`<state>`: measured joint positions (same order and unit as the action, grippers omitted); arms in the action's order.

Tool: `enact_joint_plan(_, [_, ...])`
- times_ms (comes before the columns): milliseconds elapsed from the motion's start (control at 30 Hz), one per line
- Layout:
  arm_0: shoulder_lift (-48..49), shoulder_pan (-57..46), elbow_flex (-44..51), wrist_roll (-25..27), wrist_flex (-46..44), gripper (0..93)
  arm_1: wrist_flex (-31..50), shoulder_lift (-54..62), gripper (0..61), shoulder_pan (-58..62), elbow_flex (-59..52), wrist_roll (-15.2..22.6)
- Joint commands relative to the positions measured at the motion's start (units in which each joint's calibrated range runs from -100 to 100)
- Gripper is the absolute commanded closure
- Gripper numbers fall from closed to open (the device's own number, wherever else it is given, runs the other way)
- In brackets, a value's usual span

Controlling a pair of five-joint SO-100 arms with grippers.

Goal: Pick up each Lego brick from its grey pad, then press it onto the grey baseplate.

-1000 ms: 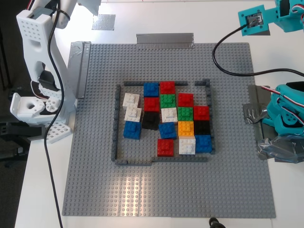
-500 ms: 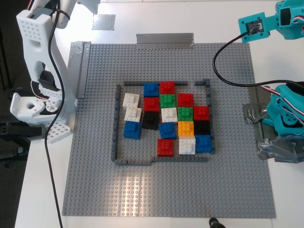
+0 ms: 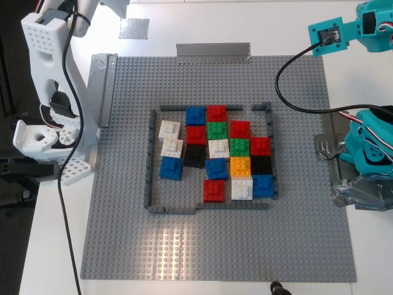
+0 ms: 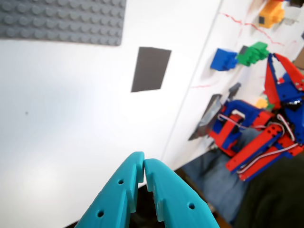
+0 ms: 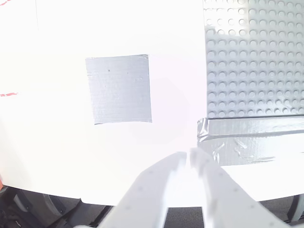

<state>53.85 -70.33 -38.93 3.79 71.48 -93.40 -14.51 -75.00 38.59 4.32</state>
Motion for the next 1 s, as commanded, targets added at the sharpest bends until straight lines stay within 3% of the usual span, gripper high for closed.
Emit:
enact_joint_plan(0, [0.8,0.3,0.4,-0.2,-0.5,92.7,-0.6,1.1,61.3,0.0,4.2,-0.1])
enact_joint_plan(967, [0.9,-0.4,0.2,-3.2,-4.3,92.7,-0.5,1.0,61.3,0.7,4.3,0.2])
